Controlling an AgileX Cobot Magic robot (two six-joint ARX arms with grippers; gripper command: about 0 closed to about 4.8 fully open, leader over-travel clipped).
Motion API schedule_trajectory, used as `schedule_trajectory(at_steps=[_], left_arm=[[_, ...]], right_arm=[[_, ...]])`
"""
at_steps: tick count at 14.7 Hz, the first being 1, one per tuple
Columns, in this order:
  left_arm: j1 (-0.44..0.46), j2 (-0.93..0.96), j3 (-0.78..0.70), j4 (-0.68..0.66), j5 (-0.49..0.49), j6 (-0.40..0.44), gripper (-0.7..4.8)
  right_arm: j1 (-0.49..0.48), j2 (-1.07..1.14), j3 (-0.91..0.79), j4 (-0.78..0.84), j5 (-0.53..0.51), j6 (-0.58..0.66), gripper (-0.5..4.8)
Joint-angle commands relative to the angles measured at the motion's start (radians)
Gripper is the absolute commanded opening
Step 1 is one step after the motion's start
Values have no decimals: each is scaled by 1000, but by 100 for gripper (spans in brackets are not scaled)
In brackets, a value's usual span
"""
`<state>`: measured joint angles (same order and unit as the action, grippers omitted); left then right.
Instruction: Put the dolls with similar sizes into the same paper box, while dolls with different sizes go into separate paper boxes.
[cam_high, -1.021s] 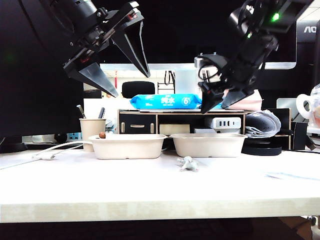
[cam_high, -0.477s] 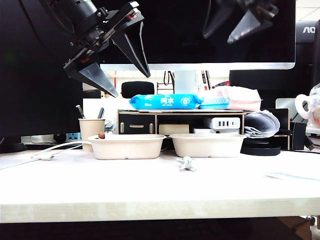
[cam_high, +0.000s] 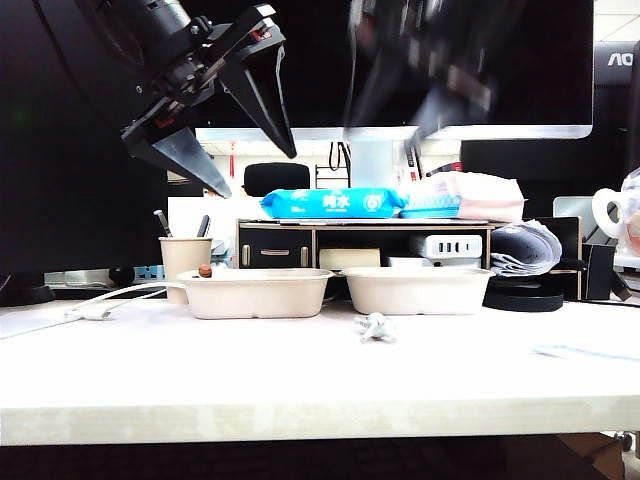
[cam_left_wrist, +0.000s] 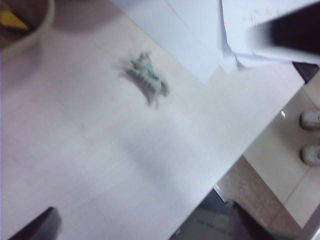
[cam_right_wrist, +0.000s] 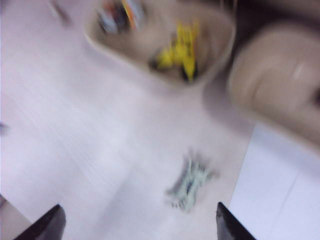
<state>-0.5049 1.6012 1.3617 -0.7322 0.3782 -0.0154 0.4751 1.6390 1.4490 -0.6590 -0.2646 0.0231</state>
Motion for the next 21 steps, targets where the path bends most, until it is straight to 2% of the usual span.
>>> schedule_trajectory(at_steps=[1,11,15,16,17,19,21], left_arm=[[2,-4,2,-16,0,8,462],[2,-4,2,0,3,4,462],[2,-4,2,-8,4,5,462],[2,-4,2,-14,4,8,462],[2,-4,2,-14,4,8,462],[2,-4,2,-14,4,10,462],[2,-4,2,-14,4,17,462]], right_arm=[[8,73,2,-12,-13,6,386],[26,246,2,-14,-78,64,386],[46,296,2,-10,-18,70,387],[43,301,2,-5,5,51,405],[42,301,2,10,-3,51,425],[42,299,3,13,-31,52,432],[42,299,3,8,-1,46,432]])
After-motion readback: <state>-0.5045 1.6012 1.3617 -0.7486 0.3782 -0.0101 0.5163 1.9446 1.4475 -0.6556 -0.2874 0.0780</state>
